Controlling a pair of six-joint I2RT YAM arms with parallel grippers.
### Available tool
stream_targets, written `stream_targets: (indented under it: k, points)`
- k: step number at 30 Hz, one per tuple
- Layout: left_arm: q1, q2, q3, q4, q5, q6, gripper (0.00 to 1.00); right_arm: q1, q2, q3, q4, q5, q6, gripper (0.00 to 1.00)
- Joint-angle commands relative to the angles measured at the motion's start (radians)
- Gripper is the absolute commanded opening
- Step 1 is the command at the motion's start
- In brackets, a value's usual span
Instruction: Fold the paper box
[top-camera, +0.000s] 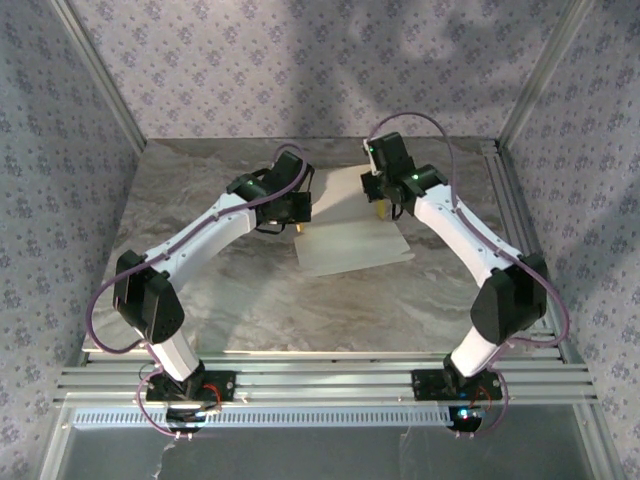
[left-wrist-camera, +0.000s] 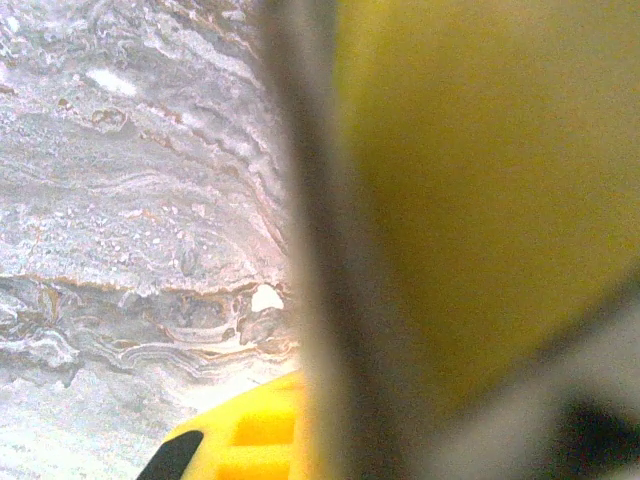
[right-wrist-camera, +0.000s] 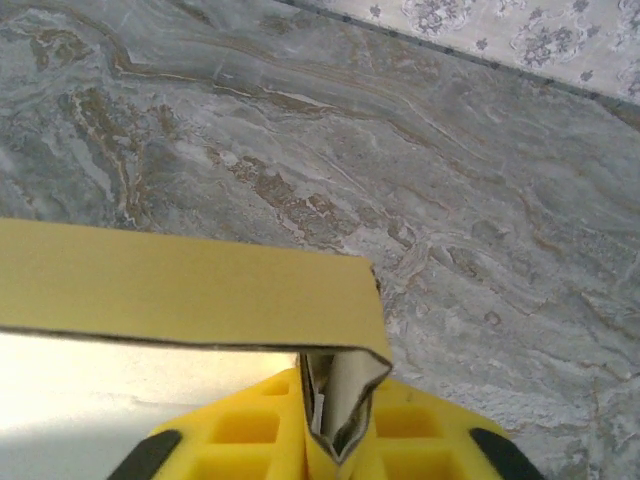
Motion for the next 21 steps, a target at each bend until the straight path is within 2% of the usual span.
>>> stream_targets:
  k: [1,5,15,21]
  points:
    - [0.001,-0.005,0.041,-0.012,-0.002,0.008,0.0,0.003,0.016,0.014,-0.01,0.151,-0.003,0.0]
    - [0.0,-0.004,0.04,-0.016,-0.005,0.01,0.0,0.034,0.005,-0.012,-0.001,0.286,-0.025,0.0]
    - [0.002,0.026,0.051,-0.034,-0.04,0.005,0.0,0.104,0.029,0.029,-0.05,0.515,-0.07,0.0]
    - [0.0,0.031,0.045,-0.041,-0.067,-0.001,0.0,0.118,0.02,0.023,-0.068,0.572,-0.049,0.0]
